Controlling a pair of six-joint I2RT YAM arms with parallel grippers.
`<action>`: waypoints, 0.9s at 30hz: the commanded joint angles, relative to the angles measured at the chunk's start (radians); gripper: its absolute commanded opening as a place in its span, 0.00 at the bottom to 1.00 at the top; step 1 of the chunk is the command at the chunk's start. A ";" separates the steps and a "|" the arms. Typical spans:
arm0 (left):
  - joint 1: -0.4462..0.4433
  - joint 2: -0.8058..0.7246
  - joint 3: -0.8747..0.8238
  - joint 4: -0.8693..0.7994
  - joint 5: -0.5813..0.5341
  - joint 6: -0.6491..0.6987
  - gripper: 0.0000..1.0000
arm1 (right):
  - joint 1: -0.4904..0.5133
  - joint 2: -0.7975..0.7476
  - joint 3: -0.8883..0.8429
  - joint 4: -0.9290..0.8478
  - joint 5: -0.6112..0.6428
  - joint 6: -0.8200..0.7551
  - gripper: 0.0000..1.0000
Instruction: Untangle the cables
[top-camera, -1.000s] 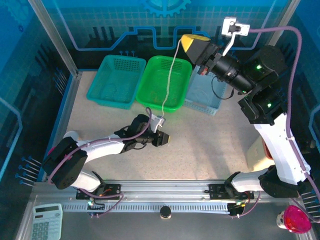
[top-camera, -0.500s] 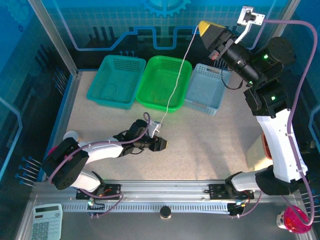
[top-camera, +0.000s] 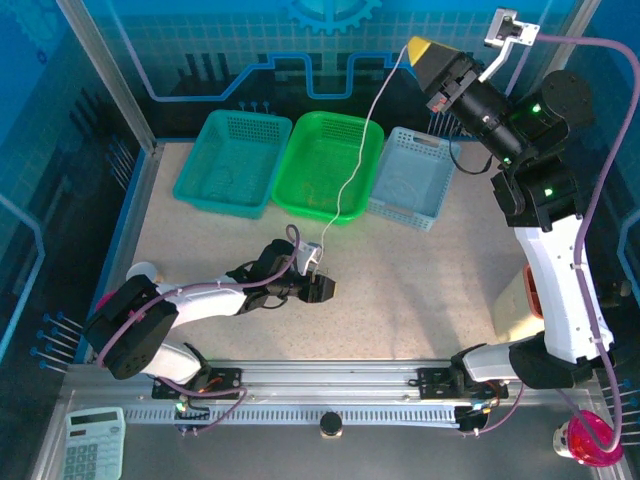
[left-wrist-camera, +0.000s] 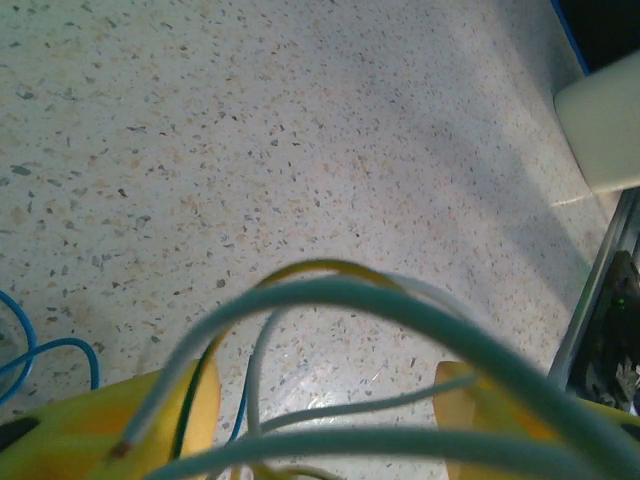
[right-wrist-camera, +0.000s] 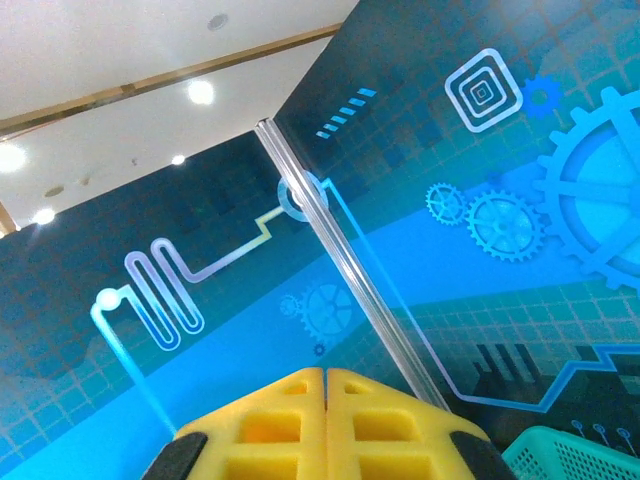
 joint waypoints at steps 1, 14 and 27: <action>-0.004 -0.013 -0.020 0.016 0.003 0.004 0.66 | -0.023 -0.022 -0.005 0.046 -0.022 0.020 0.00; 0.019 -0.066 -0.034 -0.018 0.010 -0.003 0.72 | -0.148 -0.086 -0.058 0.069 -0.028 0.057 0.00; 0.048 -0.159 -0.041 -0.050 0.030 -0.012 0.77 | -0.174 -0.088 -0.147 0.122 -0.086 0.120 0.00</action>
